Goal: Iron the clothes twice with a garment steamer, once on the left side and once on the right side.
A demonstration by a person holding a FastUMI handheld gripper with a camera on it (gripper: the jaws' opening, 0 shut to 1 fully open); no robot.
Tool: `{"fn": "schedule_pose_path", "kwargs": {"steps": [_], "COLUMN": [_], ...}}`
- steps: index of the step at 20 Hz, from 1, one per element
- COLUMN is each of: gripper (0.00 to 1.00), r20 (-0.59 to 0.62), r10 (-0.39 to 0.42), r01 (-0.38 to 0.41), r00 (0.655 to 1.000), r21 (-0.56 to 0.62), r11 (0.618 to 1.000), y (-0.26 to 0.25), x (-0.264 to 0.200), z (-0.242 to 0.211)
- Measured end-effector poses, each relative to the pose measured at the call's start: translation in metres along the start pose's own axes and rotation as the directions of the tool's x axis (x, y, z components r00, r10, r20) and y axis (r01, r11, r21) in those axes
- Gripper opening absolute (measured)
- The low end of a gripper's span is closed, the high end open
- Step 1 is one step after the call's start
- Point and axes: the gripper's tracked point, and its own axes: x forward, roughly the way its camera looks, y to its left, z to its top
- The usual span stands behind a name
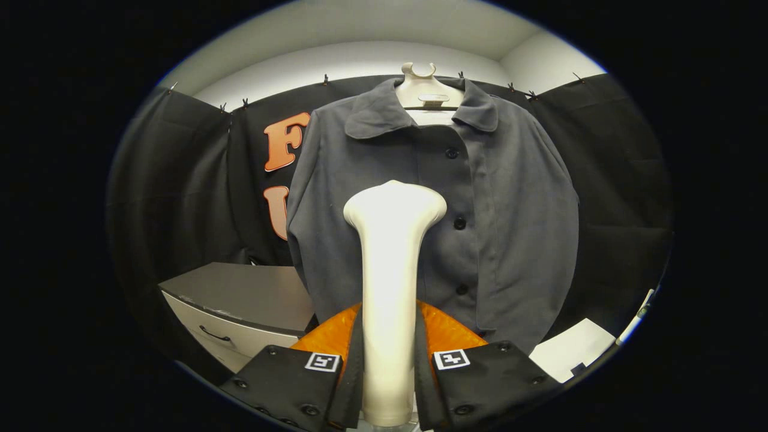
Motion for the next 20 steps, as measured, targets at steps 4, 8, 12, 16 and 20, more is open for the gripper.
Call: {"fn": "schedule_pose_path", "kwargs": {"steps": [4, 8, 12, 16, 20], "gripper": [0.43, 0.43, 0.43, 0.43, 0.43], "r20": [-0.033, -0.074, -0.126, -0.177, -0.214], "r10": [-0.009, -0.022, -0.032, -0.033, -0.040], "r01": [0.009, 0.022, 0.035, 0.036, 0.043], "r00": [0.999, 0.997, 0.991, 0.984, 0.976], "r21": [0.007, 0.007, 0.020, 0.018, 0.009], "r11": [1.000, 1.000, 0.999, 0.999, 0.999], "y": [-0.002, -0.008, -0.017, -0.021, -0.025], "x": [-0.001, 0.001, 0.004, 0.008, 0.014], "z": [-0.025, -0.053, -0.087, -0.119, -0.147]}}
